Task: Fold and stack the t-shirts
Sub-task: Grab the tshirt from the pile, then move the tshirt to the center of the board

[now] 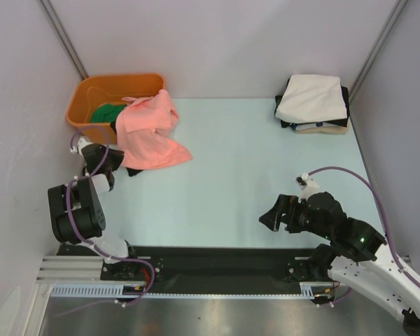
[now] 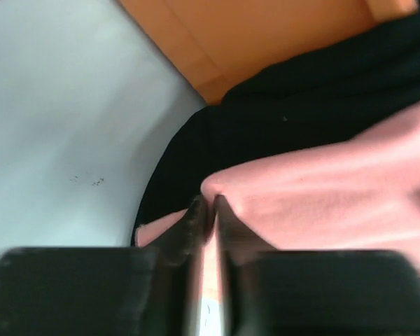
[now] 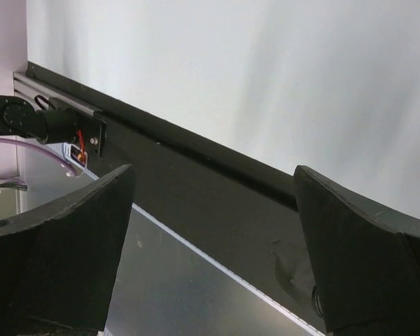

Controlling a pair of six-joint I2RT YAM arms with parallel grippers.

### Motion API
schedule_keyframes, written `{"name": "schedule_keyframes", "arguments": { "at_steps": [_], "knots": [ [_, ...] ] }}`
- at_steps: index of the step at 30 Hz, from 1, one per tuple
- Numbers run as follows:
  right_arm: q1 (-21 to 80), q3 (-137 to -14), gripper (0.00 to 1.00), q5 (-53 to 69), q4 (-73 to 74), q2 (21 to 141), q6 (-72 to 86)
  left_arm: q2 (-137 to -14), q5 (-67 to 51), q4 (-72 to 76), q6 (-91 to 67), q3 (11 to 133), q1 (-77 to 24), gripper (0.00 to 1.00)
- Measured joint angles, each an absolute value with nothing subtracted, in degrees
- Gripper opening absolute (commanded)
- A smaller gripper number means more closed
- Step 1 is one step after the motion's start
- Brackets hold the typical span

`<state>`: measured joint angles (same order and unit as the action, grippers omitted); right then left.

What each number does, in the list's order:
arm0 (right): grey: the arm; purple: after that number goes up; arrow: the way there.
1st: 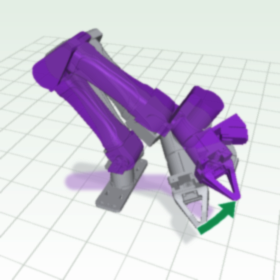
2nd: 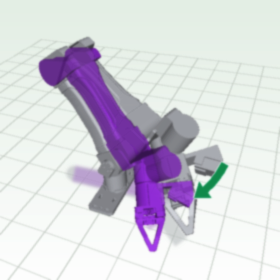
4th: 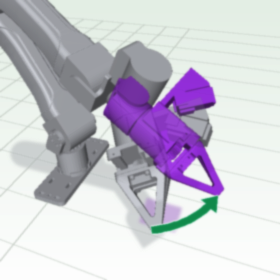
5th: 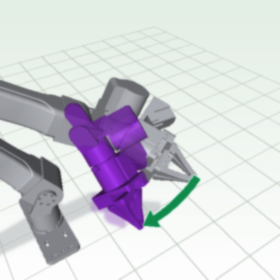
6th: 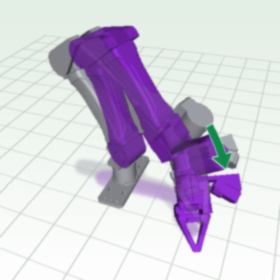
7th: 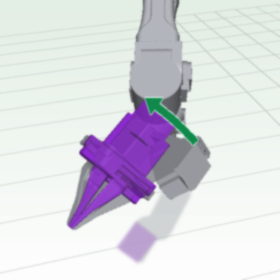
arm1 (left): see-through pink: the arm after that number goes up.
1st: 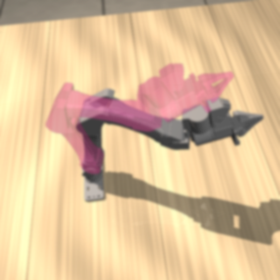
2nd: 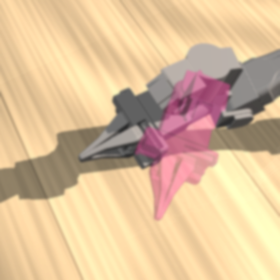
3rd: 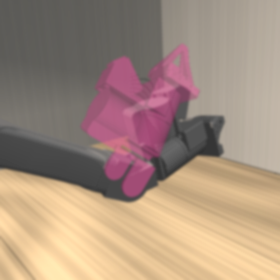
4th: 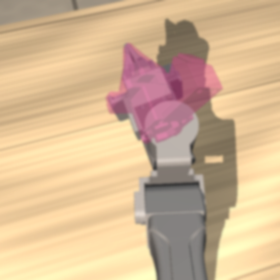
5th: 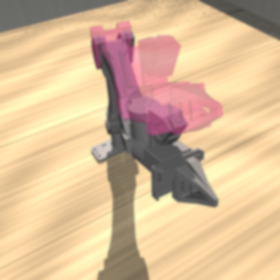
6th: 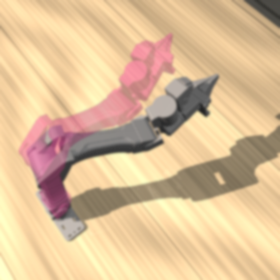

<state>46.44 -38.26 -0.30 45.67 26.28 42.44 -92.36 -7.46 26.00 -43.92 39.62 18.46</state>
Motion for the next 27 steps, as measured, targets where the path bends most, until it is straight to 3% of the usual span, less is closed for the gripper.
{"name": "schedule_keyframes", "arguments": {
  "at_steps": [2, 14, 17, 24, 25, 26, 27],
  "knots": [
    [46.4, -38.2, 1.0, -0.7, 45.6, 26.3, 42.6, -91.0, -7.7, 26.5, -43.8, 38.7, 18.5, 0.0],
    [46.5, -37.2, 1.0, -1.2, 46.0, 24.2, 43.5, -75.7, -7.9, 19.7, -43.0, 40.5, 13.7, 0.0],
    [46.5, -37.5, 1.0, -2.0, 46.0, 24.5, 43.4, -73.0, -7.8, 13.6, -41.2, 50.5, 6.0, 0.0],
    [46.4, -48.3, 1.0, -6.6, 46.9, 30.2, 39.5, -80.9, -9.1, -7.4, -27.9, 96.4, -25.8, 0.0],
    [46.4, -50.3, 0.99, -7.7, 46.9, 30.8, 38.8, -82.7, -9.5, -9.4, -26.2, 101.6, -30.2, 0.03],
    [46.4, -52.1, 1.0, -8.7, 46.9, 31.2, 38.2, -84.7, -10.8, -12.6, -23.7, 107.7, -34.0, 0.33],
    [46.4, -53.6, 1.0, -9.6, 46.9, 31.3, 37.6, -85.1, -11.3, -13.6, -23.0, 108.9, -37.3, 0.33]
  ]
}}
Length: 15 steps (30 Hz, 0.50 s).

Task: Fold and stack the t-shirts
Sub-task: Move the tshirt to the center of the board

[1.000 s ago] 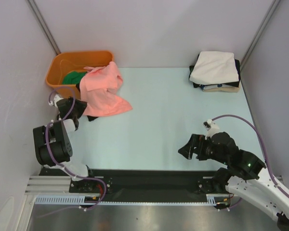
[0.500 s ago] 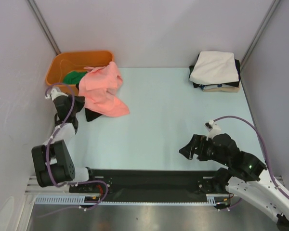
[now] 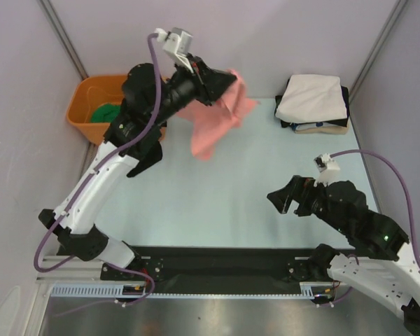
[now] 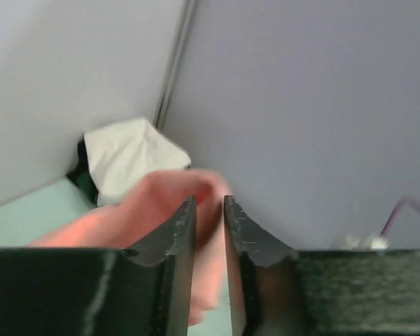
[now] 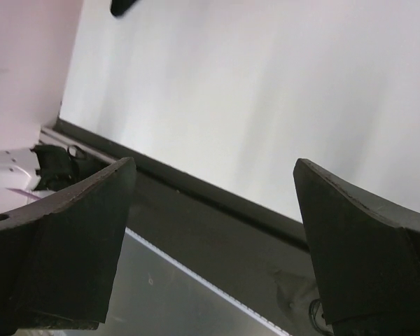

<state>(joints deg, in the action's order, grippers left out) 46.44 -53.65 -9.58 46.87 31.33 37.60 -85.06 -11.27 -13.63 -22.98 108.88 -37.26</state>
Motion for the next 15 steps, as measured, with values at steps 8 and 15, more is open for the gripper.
{"name": "schedule_keyframes", "arguments": {
  "at_steps": [8, 15],
  "knots": [
    [46.4, -58.5, 1.0, -14.5, 51.6, 29.6, 36.2, -83.8, -4.6, -22.4, -22.1, 90.8, -37.0, 1.0],
    [46.4, -58.6, 1.0, -16.8, 57.5, 24.0, 37.0, -73.0, 1.3, -23.8, -27.2, 63.3, -12.4, 1.0]
  ]
}}
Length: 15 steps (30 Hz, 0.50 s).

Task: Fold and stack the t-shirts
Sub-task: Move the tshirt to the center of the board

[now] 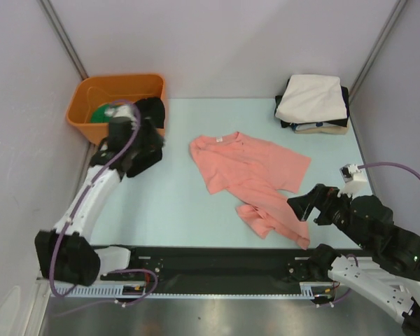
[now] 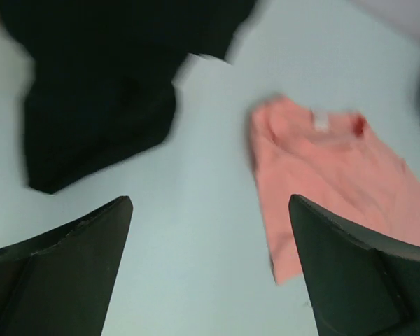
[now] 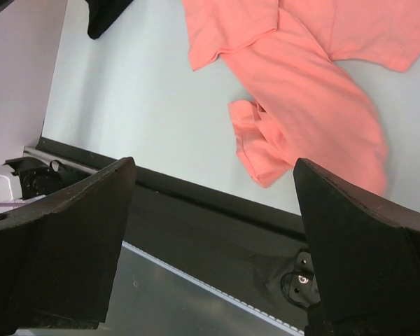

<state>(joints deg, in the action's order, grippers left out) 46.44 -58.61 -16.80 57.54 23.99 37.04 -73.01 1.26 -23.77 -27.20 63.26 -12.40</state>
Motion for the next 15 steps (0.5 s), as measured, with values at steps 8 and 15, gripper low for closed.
{"name": "schedule_keyframes", "arguments": {
  "at_steps": [8, 15],
  "knots": [
    [46.4, -54.9, 1.0, -15.5, 58.1, 23.8, 37.9, -70.8, -1.1, -8.4, -33.6, 50.3, 9.3, 1.0],
    [46.4, -54.2, 1.0, -14.5, 57.9, 24.5, 38.0, -91.1, -3.5, -2.9, -37.4, 49.9, 10.8, 1.0]
  ]
}}
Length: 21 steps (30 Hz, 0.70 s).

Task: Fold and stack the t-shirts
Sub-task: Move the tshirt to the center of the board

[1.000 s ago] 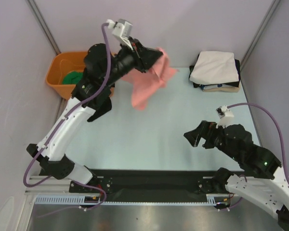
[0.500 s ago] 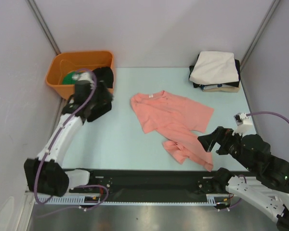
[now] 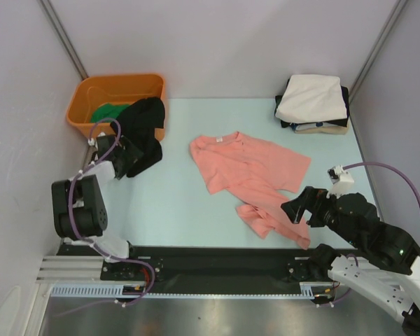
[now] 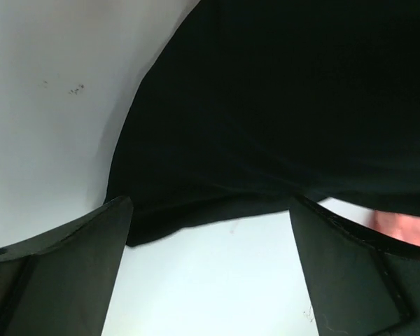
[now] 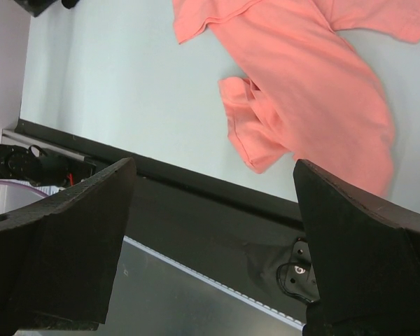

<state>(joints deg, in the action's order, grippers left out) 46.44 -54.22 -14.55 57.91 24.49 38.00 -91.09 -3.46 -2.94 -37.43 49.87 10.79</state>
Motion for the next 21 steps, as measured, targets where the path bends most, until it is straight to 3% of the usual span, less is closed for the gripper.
{"name": "schedule_keyframes", "arguments": {
  "at_steps": [3, 5, 6, 8, 10, 11, 16, 21],
  "knots": [
    [46.4, -54.2, 1.0, -14.5, 57.9, 24.5, 38.2, -96.4, -3.9, -0.6, -38.1, 49.8, 10.8, 0.98],
    [46.4, -54.2, 1.0, -14.5, 57.9, 24.5, 38.3, -96.9, -4.6, 1.9, -38.7, 50.1, 10.8, 0.88],
    [46.4, -54.2, 1.0, -14.5, 57.9, 24.5, 38.5, -97.6, -5.0, 2.8, -38.8, 50.1, 10.8, 0.71],
    [46.4, -54.2, 1.0, -14.5, 57.9, 24.5, 38.6, -98.8, -5.2, 4.1, -39.0, 50.6, 10.7, 0.48],
    [46.4, -54.2, 1.0, -14.5, 57.9, 24.5, 38.8, -100.4, -5.6, 4.8, -39.6, 51.4, 10.6, 0.07],
    [46.4, -54.2, 1.0, -14.5, 58.0, 24.5, 38.8, -101.6, -6.0, 5.0, -39.8, 52.0, 10.5, 0.0],
    [46.2, -54.2, 1.0, -14.5, 58.0, 24.5, 38.9, -101.4, -7.3, 6.2, -39.0, 51.9, 9.9, 0.0],
    [45.8, -54.0, 1.0, -14.5, 58.0, 24.5, 39.0, -80.8, -2.2, -2.8, -37.1, 50.1, 4.8, 0.0]
  ]
}}
